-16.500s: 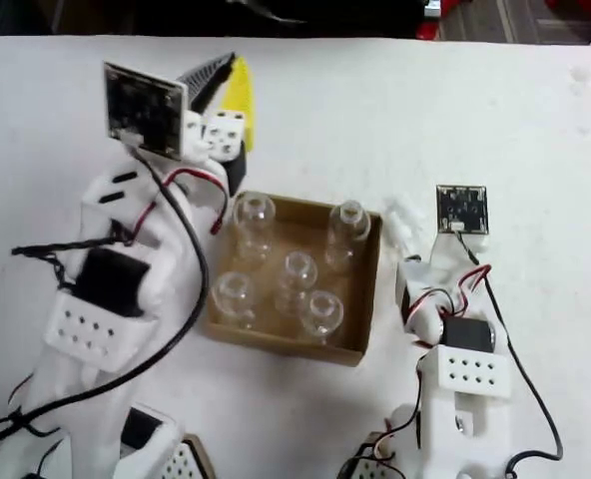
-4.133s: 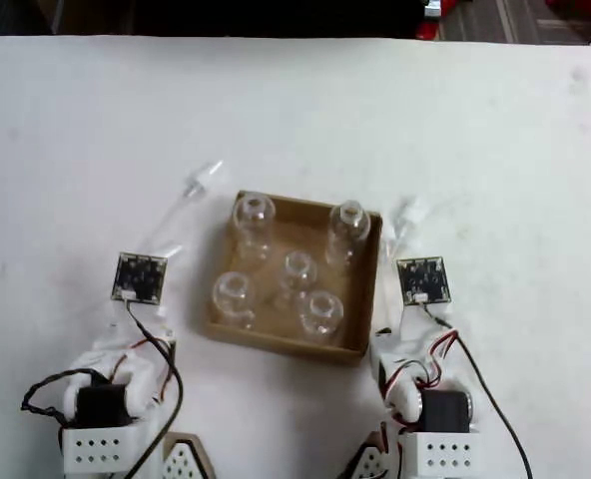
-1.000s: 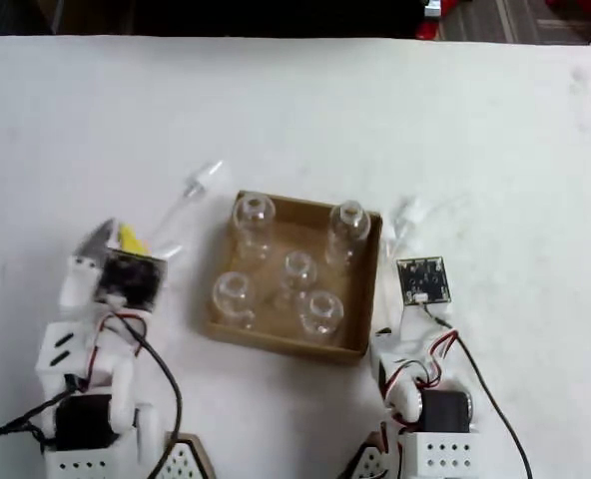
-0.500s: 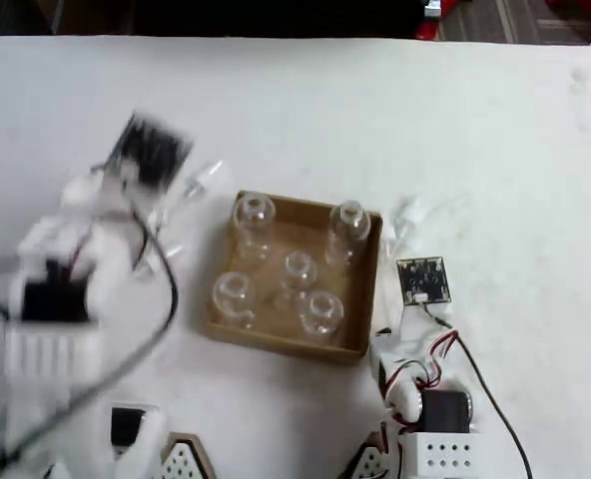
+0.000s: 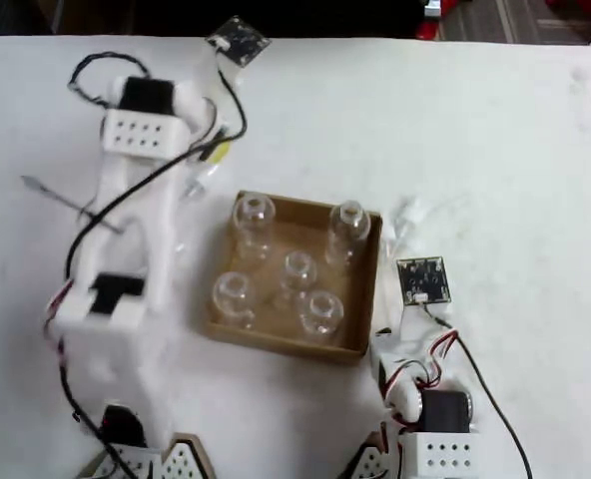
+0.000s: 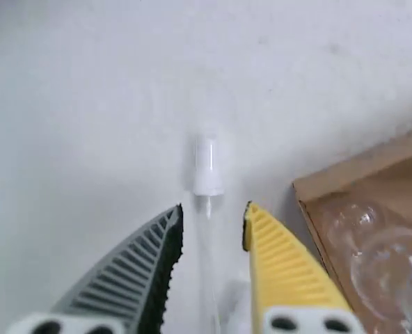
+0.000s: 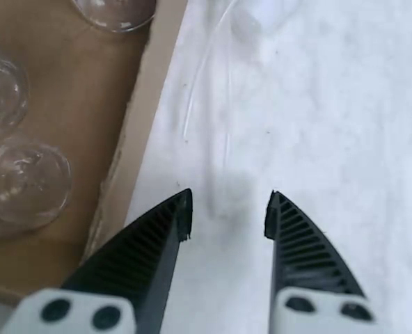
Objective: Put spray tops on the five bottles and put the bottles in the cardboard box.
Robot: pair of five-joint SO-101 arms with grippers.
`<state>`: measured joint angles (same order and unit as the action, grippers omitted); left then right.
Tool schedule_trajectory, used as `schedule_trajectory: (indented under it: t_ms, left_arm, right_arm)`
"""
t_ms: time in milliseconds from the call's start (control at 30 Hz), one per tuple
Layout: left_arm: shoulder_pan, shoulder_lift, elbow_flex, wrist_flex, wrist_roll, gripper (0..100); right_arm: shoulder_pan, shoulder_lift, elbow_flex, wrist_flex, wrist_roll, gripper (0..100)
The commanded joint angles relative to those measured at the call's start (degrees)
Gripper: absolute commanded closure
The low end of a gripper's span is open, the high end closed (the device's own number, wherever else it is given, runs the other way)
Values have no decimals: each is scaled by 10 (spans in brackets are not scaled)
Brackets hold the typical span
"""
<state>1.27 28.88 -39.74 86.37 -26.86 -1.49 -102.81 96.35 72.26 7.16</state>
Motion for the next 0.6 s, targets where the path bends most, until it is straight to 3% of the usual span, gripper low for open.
schedule_trajectory:
  t_ms: [0,300,567]
  left_arm:
    - [1,168,-217,34,2,850]
    - [-18,406,-513,69,-4,846]
    - [-19,481,-539,62,-4,845]
  right_arm:
    - [-1,-2,5,5,1,846]
    - [-1,-2,5,5,1,846]
    - [-1,-2,5,5,1,846]
